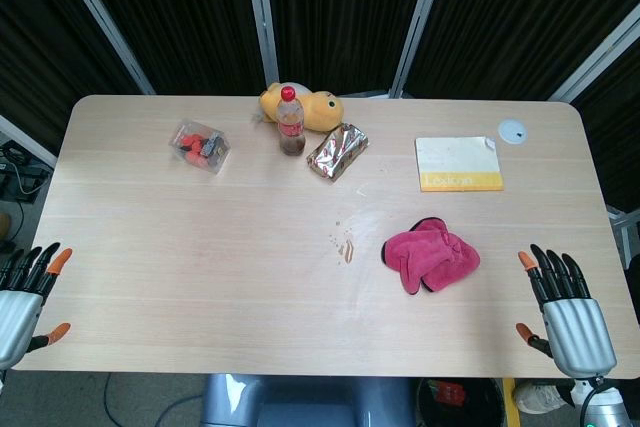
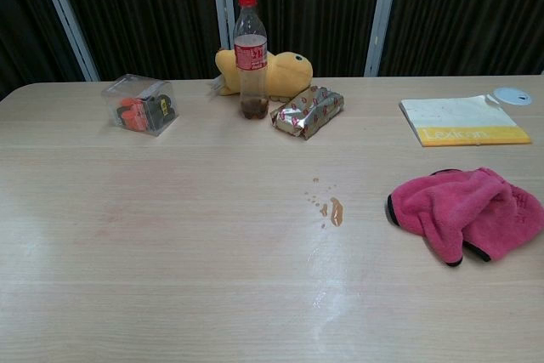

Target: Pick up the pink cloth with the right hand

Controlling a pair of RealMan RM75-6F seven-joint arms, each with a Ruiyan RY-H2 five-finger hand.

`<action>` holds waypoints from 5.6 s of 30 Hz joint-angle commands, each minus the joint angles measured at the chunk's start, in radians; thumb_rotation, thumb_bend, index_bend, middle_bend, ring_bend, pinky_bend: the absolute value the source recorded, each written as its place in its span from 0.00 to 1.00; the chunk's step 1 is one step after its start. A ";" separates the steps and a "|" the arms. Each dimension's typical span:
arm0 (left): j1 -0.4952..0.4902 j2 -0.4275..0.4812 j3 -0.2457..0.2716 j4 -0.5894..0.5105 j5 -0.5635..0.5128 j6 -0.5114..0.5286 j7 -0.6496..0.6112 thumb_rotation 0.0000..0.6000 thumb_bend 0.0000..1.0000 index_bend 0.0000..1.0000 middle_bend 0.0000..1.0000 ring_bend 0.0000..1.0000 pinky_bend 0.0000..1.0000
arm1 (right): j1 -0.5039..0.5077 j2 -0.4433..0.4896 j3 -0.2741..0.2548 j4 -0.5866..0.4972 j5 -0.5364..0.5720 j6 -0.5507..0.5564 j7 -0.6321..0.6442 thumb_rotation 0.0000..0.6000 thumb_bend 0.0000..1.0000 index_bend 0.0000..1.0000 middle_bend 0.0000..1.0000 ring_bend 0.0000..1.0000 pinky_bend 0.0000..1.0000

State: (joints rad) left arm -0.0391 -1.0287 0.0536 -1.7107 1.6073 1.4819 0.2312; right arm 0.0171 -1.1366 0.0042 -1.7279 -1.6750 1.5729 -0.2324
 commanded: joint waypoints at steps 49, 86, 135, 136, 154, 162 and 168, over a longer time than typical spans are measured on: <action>-0.017 -0.006 -0.003 0.000 -0.021 -0.037 -0.034 1.00 0.00 0.00 0.00 0.00 0.00 | 0.292 -0.295 0.167 0.064 0.470 -0.414 -0.286 1.00 0.06 0.12 0.02 0.00 0.15; -0.020 -0.001 -0.002 -0.019 -0.055 -0.058 -0.036 1.00 0.00 0.00 0.00 0.00 0.00 | 0.430 -0.626 0.181 0.489 0.562 -0.435 -0.227 1.00 0.53 0.70 0.59 0.46 0.66; -0.012 0.020 -0.001 -0.049 -0.097 -0.067 -0.057 1.00 0.00 0.00 0.00 0.00 0.00 | 0.651 -1.007 0.261 0.639 0.556 -0.496 -0.337 1.00 0.55 0.76 0.64 0.51 0.74; -0.012 0.021 -0.001 -0.052 -0.100 -0.069 -0.057 1.00 0.00 0.00 0.00 0.00 0.00 | 0.655 -1.011 0.266 0.658 0.558 -0.501 -0.331 1.00 0.55 0.76 0.64 0.51 0.74; -0.005 0.033 -0.004 -0.070 -0.131 -0.073 -0.056 1.00 0.00 0.00 0.00 0.00 0.00 | 0.712 -0.970 0.344 0.896 0.554 -0.549 -0.221 1.00 0.55 0.76 0.64 0.51 0.74; -0.005 0.027 -0.005 -0.074 -0.125 -0.068 -0.045 1.00 0.00 0.00 0.00 0.00 0.00 | 0.678 -0.903 0.343 0.937 0.559 -0.529 -0.200 1.00 0.55 0.76 0.64 0.51 0.74; -0.009 0.022 -0.006 -0.077 -0.127 -0.076 -0.038 1.00 0.00 0.00 0.00 0.00 0.00 | 0.642 -0.835 0.347 0.919 0.570 -0.504 -0.206 1.00 0.55 0.76 0.64 0.51 0.74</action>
State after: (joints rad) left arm -0.0482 -1.0067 0.0478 -1.7873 1.4805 1.4060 0.1934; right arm 0.6692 -1.9854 0.3498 -0.8017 -1.1090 1.0609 -0.4348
